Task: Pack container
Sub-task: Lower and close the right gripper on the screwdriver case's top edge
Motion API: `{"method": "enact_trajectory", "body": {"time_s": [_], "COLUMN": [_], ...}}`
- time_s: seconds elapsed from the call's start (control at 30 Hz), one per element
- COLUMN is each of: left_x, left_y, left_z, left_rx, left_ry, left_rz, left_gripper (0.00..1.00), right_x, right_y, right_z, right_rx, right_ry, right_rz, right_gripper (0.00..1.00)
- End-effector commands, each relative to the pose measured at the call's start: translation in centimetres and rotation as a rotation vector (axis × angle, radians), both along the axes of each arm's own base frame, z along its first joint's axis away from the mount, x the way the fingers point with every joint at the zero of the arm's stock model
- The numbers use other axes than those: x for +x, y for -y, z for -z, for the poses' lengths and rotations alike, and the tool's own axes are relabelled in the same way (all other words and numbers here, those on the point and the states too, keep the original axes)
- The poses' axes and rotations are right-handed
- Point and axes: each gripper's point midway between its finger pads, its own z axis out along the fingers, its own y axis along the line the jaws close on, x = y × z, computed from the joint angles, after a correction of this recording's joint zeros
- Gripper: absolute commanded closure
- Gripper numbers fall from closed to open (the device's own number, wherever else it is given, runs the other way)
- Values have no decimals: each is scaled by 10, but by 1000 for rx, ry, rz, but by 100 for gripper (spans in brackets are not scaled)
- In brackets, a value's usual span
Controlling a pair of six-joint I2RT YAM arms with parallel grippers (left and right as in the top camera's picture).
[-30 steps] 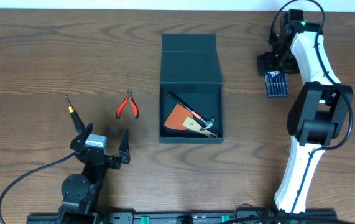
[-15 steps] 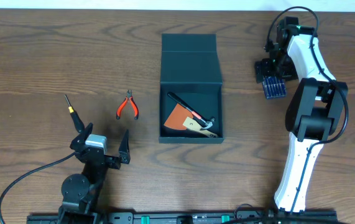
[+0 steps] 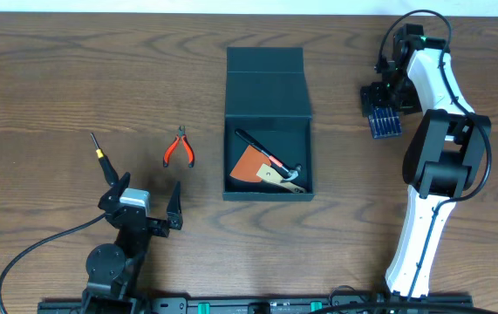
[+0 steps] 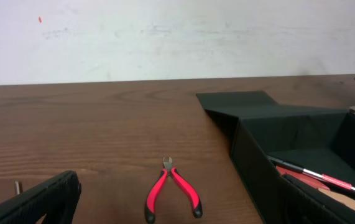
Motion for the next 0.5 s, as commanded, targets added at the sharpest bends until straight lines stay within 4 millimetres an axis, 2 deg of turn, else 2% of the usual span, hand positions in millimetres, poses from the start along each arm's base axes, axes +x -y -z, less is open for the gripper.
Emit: {"method": "enact_trajectory", "body": {"time_s": [0.0, 0.2, 0.47], "left_x": [-2, -2, -2], "left_y": [5, 5, 5], "left_z": [15, 15, 15], "left_rx": [1, 2, 1], "left_ry": [-46, -46, -46], "left_rz": [27, 27, 27], "left_gripper": [1, 2, 1], "right_x": [-2, -1, -2], "right_y": [-1, -7, -11], "right_z": [12, 12, 12], "right_rx": [26, 32, 33], "right_ry": [-23, -22, -30], "right_rz": [-9, -18, -34], "right_gripper": [7, 12, 13]}}
